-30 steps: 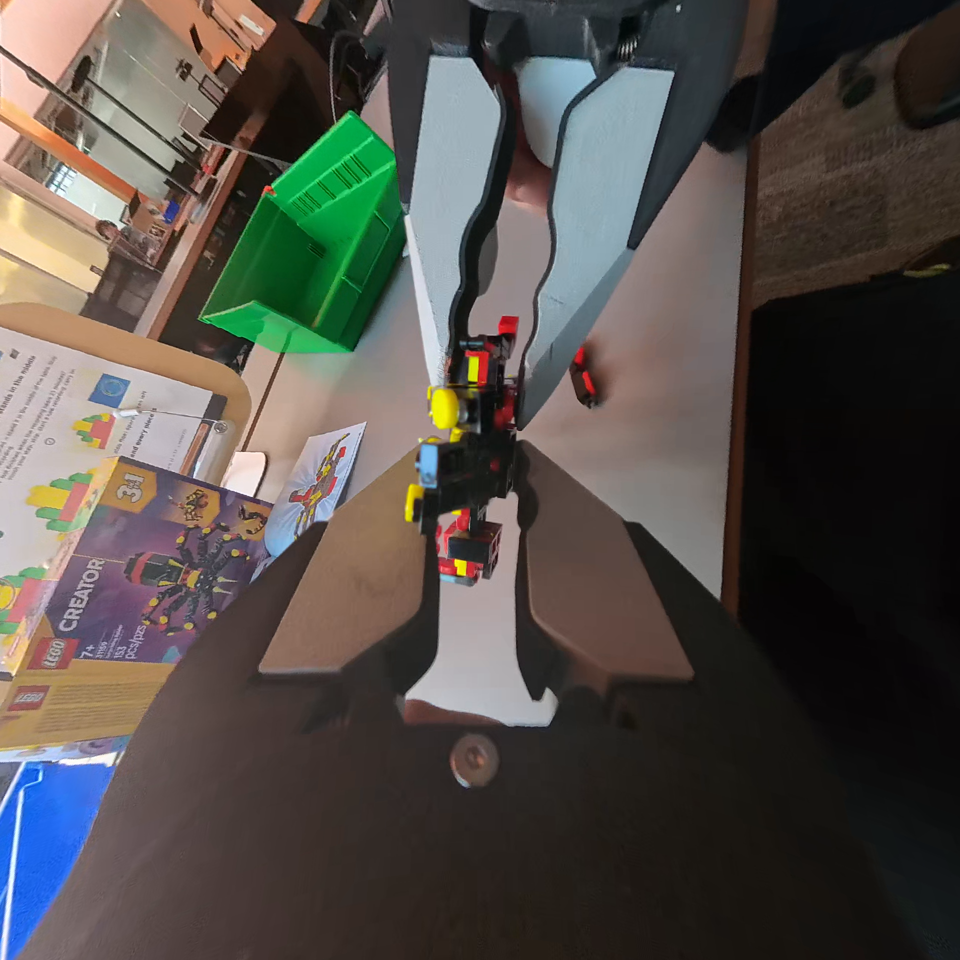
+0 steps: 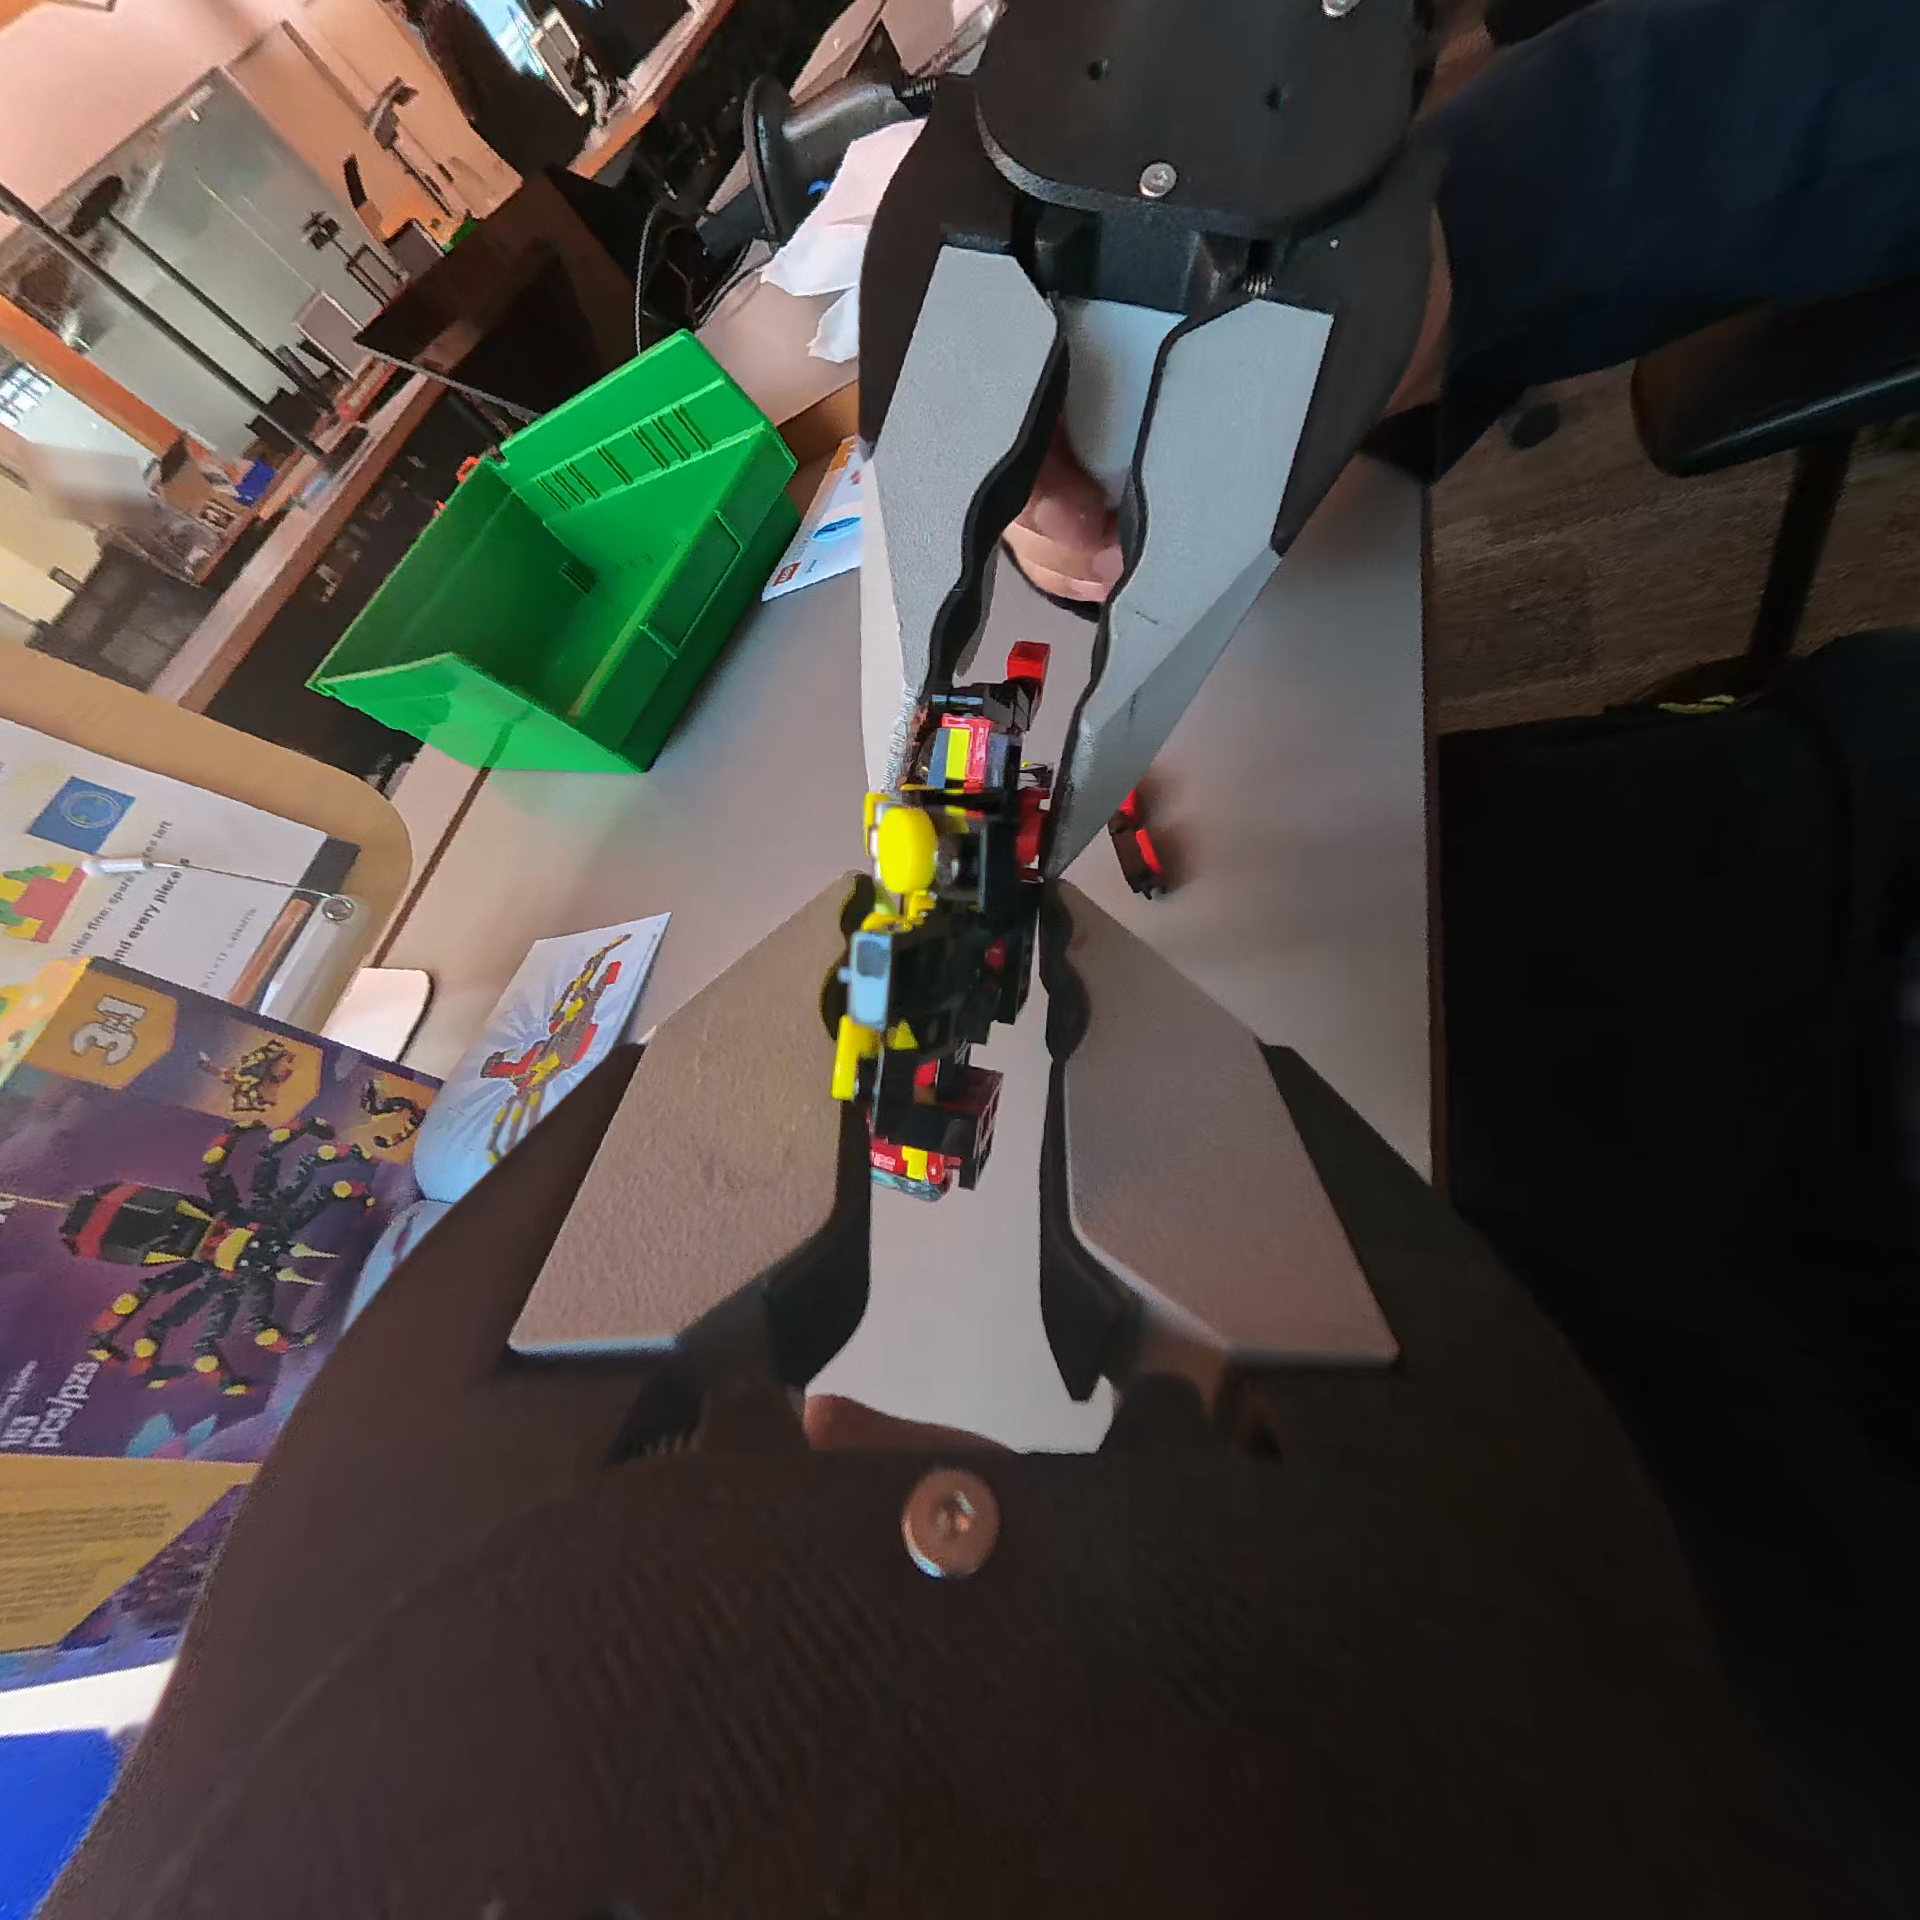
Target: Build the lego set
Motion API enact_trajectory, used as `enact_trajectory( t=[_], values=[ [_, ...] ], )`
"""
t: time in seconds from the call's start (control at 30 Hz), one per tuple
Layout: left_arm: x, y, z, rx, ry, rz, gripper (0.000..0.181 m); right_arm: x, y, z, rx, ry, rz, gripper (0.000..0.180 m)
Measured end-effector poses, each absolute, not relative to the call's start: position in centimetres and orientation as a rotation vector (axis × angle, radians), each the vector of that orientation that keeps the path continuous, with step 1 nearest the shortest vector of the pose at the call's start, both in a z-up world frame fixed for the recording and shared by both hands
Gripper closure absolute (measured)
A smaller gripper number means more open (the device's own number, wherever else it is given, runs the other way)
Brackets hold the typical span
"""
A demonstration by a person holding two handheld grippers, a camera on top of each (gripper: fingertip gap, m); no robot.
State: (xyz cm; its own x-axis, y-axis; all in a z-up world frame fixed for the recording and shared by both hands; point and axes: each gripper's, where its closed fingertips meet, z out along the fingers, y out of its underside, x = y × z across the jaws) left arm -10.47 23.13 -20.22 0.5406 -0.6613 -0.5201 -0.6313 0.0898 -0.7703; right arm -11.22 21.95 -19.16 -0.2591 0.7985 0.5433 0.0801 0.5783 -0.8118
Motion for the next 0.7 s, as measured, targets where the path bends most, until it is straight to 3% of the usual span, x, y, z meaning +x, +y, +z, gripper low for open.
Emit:
enact_trajectory(
  t=[0.03, 0.3, 0.5, 0.7],
  values=[
    [-10.5, 23.2, -20.2, -1.577, 1.139, -0.01, 0.153, -11.2, 22.0, -19.1, -0.73, -1.708, 0.816, 0.158],
    [-10.8, 23.6, -19.9, -1.495, 1.231, 0.307, 0.155, -11.2, 22.7, -19.2, -0.716, -1.72, 0.653, 0.158],
    [-10.8, 23.9, -18.9, -1.293, 1.295, 0.704, 0.156, -11.3, 23.0, -18.5, -0.58, -1.662, 0.289, 0.156],
    [-10.7, 23.9, -18.2, -1.194, 1.27, 0.791, 0.156, -11.1, 22.9, -17.8, -0.485, -1.62, 0.11, 0.156]
  ],
)
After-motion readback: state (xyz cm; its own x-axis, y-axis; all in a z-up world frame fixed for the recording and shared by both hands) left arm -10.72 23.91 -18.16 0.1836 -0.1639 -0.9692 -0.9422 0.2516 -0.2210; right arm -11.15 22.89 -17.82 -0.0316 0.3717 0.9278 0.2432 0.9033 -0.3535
